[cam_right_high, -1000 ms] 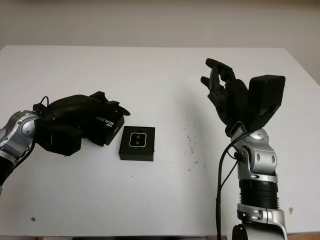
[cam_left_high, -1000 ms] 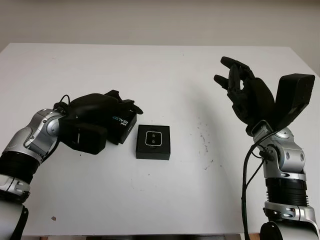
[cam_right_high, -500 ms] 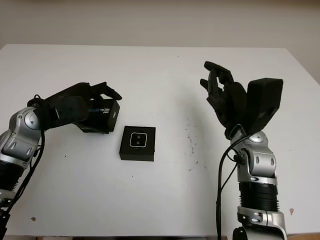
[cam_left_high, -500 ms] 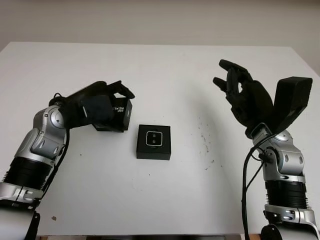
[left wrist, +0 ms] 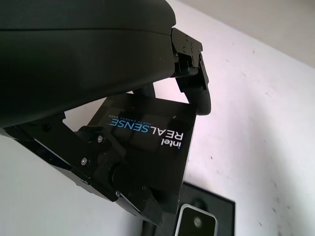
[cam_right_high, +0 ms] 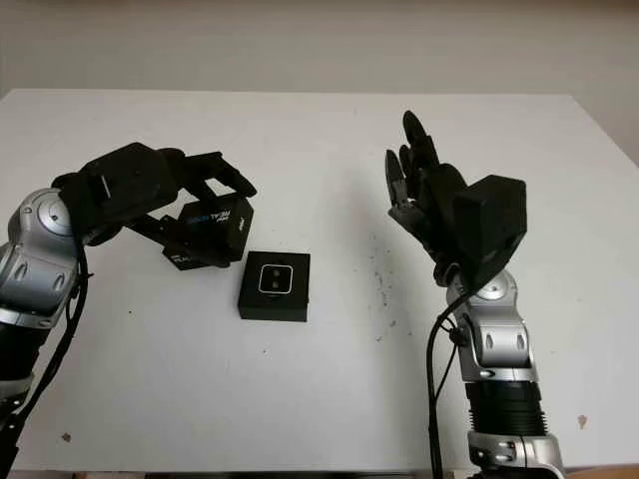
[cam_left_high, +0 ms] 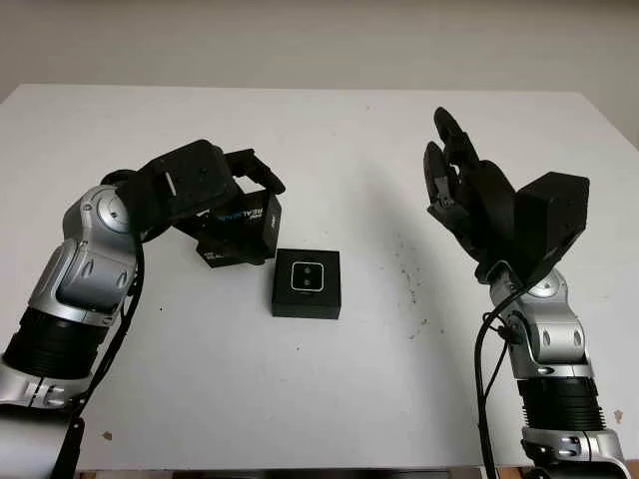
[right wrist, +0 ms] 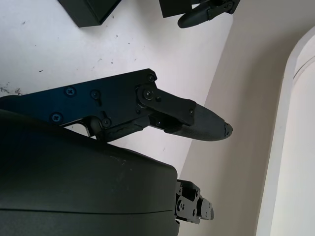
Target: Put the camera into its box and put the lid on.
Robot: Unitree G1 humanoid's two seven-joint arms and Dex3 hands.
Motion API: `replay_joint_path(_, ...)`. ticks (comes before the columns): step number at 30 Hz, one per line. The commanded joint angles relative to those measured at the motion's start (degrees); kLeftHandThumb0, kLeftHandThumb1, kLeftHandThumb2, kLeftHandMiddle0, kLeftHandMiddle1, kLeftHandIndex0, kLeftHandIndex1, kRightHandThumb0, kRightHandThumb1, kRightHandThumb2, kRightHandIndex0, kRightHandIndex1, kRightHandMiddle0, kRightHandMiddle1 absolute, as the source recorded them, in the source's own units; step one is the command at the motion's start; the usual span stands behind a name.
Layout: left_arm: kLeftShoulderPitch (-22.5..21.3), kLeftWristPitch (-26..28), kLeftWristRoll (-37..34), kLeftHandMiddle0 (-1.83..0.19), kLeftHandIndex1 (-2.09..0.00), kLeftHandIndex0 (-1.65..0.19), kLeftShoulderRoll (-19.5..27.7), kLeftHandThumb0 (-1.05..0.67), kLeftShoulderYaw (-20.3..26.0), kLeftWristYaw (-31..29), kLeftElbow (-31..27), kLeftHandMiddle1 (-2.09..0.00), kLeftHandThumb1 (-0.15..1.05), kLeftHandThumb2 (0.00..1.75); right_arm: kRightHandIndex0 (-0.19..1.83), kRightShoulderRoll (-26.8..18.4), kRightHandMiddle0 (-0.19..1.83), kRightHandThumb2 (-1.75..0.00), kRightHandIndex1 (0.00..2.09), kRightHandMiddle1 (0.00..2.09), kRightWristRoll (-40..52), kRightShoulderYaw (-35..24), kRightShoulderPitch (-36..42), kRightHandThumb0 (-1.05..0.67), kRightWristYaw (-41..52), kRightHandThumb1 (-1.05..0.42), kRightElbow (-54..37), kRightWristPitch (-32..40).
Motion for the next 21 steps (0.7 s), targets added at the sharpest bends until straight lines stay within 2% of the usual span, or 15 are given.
replay_joint_path(1, -1.2, 1.9, -0.9, -0.49, -1.42, -0.33, 0.4, -0.29, 0.0, -0.9, -2.7, -1.62, 0.95, 0.05, -0.19, 0.0, -0.19, -0.74, 0.00, 0.00, -0.3, 0.4, 0.6, -0.64, 0.1, -1.05, -1.4, -0.1)
replay_joint_path(5, -1.1, 7.9, -1.5, -0.46, -1.41, -0.32, 0.6, -0.27, -0.7, -1.8, -7.1, -1.59, 0.95, 0.05, -0.19, 0.4, -0.19, -0.74, 0.00, 0.00, -0.6, 0.7, 0.6, -0.65, -0.4, -1.05, -1.0, 1.1)
replay_joint_path(10, -0.3, 12.4, -0.2, -0.51, -1.38, -0.33, 0.7, -0.25, -2.4, -0.5, -11.5, -1.53, 0.94, 0.05, -0.19, 1.6, -0.19, -0.68, 0.00, 0.00, -1.5, 1.1, 0.8, -0.68, -2.1, -1.05, -0.9, 1.8)
replay_joint_path(14, -0.1, 16.3, 0.7, -0.51, -1.36, -0.33, 0.4, -0.23, -3.8, 0.8, -14.2, -1.52, 0.94, 0.06, -0.19, 2.0, -0.19, -0.68, 0.00, 0.00, -1.4, 1.3, 1.2, -0.63, -1.8, -1.05, -0.4, 0.0)
replay_joint_path(21, 1.7, 16.5, 2.1, -0.45, -1.40, -0.28, 0.0, -0.20, -5.8, 4.4, -15.5, -1.57, 0.97, 0.06, -0.19, 2.4, -0.19, -0.68, 0.00, 0.00, -2.6, 1.8, 1.4, -0.61, -2.3, -1.05, -0.1, -0.4)
